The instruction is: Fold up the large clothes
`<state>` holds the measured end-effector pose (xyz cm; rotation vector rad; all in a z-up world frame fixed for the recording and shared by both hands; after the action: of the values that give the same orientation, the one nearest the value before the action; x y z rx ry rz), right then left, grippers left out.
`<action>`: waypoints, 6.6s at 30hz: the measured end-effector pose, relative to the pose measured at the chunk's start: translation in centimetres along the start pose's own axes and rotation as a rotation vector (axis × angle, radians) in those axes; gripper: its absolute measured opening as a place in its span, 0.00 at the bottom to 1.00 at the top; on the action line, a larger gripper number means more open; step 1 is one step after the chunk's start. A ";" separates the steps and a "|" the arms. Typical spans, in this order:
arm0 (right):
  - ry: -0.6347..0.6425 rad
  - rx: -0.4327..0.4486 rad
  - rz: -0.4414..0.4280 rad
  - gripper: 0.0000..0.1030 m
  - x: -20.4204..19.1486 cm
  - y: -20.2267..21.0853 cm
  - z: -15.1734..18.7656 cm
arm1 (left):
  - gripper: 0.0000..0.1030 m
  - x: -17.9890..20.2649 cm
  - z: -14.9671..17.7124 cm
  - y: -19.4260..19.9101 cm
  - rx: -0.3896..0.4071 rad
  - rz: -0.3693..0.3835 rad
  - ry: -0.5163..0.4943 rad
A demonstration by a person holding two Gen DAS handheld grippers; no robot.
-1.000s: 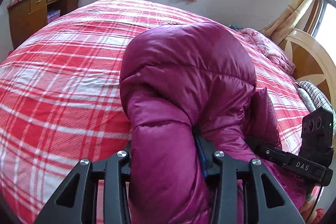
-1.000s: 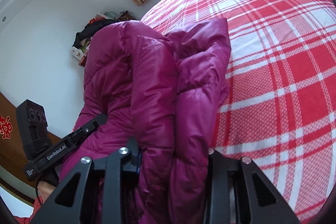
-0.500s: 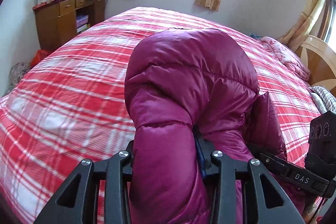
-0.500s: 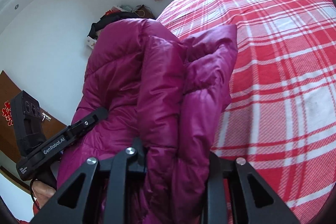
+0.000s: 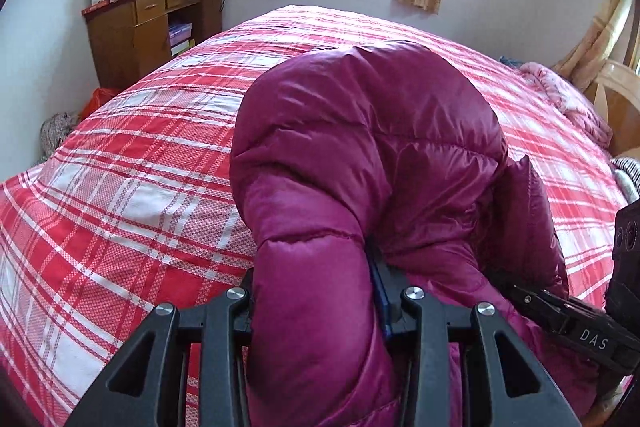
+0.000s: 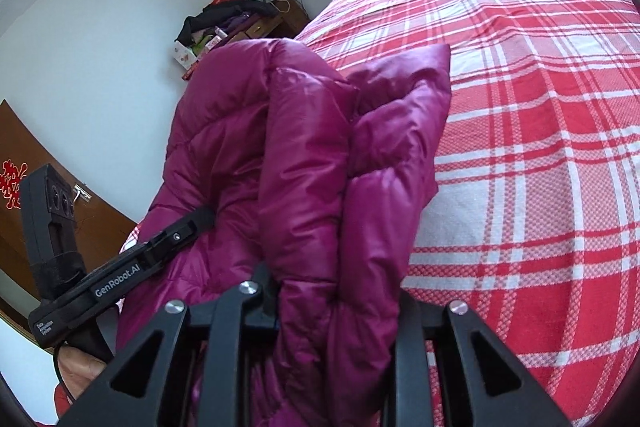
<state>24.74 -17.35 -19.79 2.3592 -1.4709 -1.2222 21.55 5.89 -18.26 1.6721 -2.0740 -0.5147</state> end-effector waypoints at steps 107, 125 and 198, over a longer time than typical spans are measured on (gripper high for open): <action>0.140 -0.364 -0.427 0.44 -24.0 -20.4 8.8 | 0.66 -33.2 2.3 7.8 0.124 -0.479 0.471; 0.383 -0.032 -0.343 0.35 -24.2 -6.4 2.6 | 0.70 -29.8 0.0 15.2 0.203 -0.595 0.277; 0.553 0.543 -0.116 1.00 -27.2 15.1 2.2 | 0.86 -15.0 2.2 34.6 0.509 -0.722 0.033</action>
<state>6.88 -3.07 1.39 2.8108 -1.6073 -0.1217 -5.25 27.76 -3.13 2.7193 -1.6023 -0.1526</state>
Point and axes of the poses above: each gripper's, at about its wrist camera, not at the fingertips, and y roughly against the way its jaws point, x to its right, z to its underside, the point moved 8 cm from there along -y, roughly the way its jaws point, and after that the axes turned 12 degrees about x, right-handed, at the moved point
